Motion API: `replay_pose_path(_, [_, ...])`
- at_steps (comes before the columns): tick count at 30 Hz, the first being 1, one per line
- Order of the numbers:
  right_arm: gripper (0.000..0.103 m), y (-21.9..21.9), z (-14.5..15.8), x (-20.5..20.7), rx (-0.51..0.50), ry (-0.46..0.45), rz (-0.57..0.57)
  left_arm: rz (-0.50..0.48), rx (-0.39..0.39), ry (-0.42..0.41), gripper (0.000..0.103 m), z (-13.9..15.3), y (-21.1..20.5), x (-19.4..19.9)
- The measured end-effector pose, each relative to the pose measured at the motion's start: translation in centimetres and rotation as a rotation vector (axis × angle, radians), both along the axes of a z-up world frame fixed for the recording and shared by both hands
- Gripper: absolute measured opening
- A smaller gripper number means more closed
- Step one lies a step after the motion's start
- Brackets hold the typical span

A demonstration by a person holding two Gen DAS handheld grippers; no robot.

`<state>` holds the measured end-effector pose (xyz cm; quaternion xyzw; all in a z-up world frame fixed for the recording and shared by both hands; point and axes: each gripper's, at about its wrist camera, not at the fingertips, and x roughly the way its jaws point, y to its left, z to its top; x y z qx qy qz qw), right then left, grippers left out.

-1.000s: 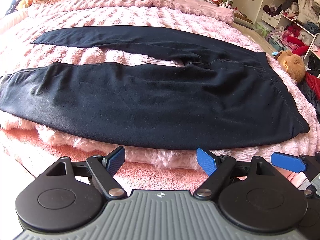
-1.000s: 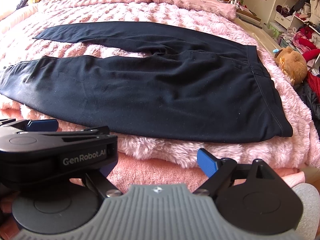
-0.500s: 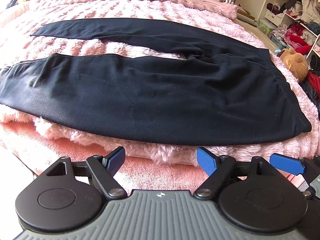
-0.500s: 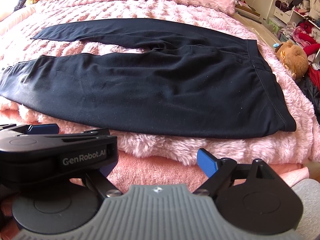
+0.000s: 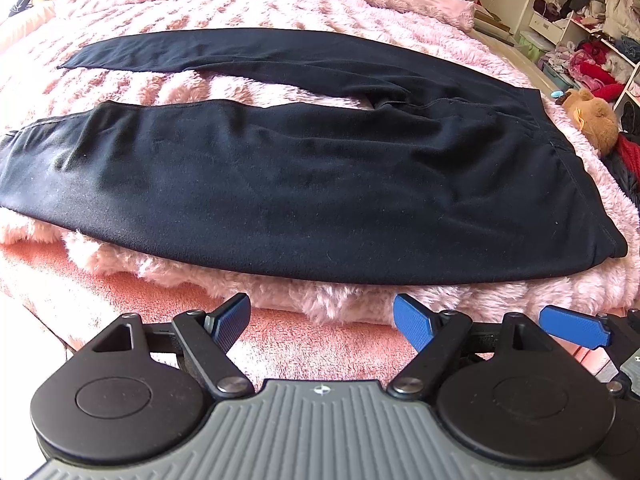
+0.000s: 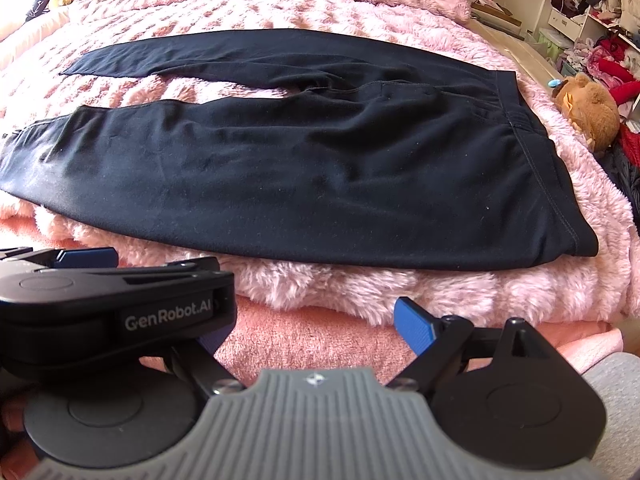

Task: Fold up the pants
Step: 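Approach the black trousers with both tools held open above the bed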

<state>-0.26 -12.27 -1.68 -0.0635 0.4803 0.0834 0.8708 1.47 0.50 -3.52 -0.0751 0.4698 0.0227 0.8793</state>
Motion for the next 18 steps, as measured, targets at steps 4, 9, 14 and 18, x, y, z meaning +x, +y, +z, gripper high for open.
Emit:
replay_pose_path(4, [0.082, 0.03, -0.04, 0.02, 0.001, 0.003, 0.0, -0.001, 0.002, 0.003, 0.095, -0.03, 0.05, 0.0])
replay_pose_path(9, [0.082, 0.12, -0.26, 0.1, -0.001, 0.011, 0.004, -0.006, 0.004, 0.018, 0.095, -0.2, 0.11, 0.11])
replay_pose_path(14, [0.082, 0.01, -0.46, 0.08, 0.003, 0.016, 0.006, -0.007, 0.004, 0.026, 0.095, -0.35, 0.15, 0.23])
replay_pose_path(18, [0.082, -0.12, -0.6, 0.11, 0.018, 0.019, 0.006, -0.009, 0.009, 0.022, 0.095, -0.41, 0.14, 0.18])
